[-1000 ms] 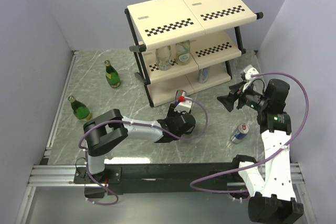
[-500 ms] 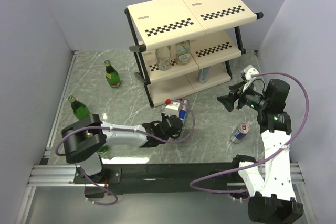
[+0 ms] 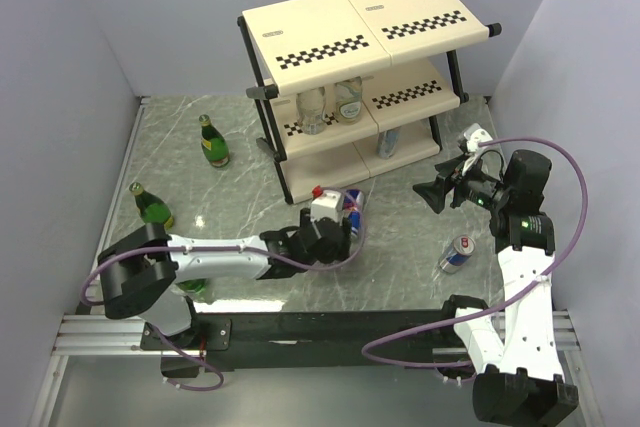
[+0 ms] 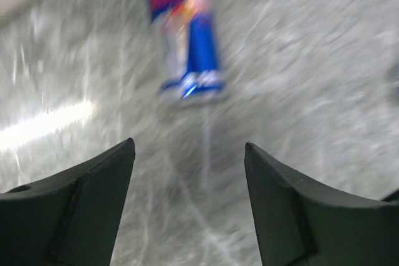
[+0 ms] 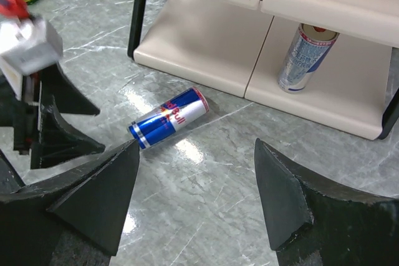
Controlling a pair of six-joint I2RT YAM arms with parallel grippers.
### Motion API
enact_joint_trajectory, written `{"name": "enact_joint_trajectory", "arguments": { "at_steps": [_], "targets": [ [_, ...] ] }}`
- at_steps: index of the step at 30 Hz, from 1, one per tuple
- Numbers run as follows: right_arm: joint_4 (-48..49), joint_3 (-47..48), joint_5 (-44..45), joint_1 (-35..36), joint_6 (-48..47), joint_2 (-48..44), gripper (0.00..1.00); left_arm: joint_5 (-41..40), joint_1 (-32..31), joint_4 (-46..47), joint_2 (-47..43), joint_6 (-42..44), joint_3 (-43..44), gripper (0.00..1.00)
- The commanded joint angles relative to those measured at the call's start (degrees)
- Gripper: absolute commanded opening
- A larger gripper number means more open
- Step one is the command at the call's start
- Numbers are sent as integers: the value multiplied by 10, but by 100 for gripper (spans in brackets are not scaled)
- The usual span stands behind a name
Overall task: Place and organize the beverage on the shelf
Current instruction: Pick up the drink from the center of the board.
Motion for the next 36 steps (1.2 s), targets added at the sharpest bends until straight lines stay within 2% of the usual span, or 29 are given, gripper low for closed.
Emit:
{"name": "enact_joint_trajectory", "arguments": {
  "at_steps": [1,7,12,16,24,27,30,31,33,34,36],
  "targets": [
    [4,3,-11,-5,-5,-1,80,0,10,-43,-13,43,92,77],
    [2,3,-12,-6,-5,-2,80,96,88,-138,81,80,228,77],
    [3,2,-14,-7,-4,-4,80,115,118,-243,172,99,340,78],
    [2,3,-18,-8,-6,-4,80,141,139,-274,223,117,373,78],
    [1,2,-19,-10,-6,-2,80,186,142,-290,289,125,403,74],
    [1,2,-19,-11,-6,-2,80,191,142,-289,295,124,403,65],
    [1,2,-19,-12,-5,-3,80,191,142,-285,294,122,399,50],
    [1,2,-19,-12,-6,-2,80,191,142,-279,290,122,397,40],
    [1,2,-19,-13,-4,-3,80,200,141,-262,268,121,376,28],
    [1,2,-19,-13,-5,-3,80,204,140,-248,256,122,365,17],
    [0,1,-20,-13,-4,-2,80,207,136,-195,225,124,317,8]
  ]
}}
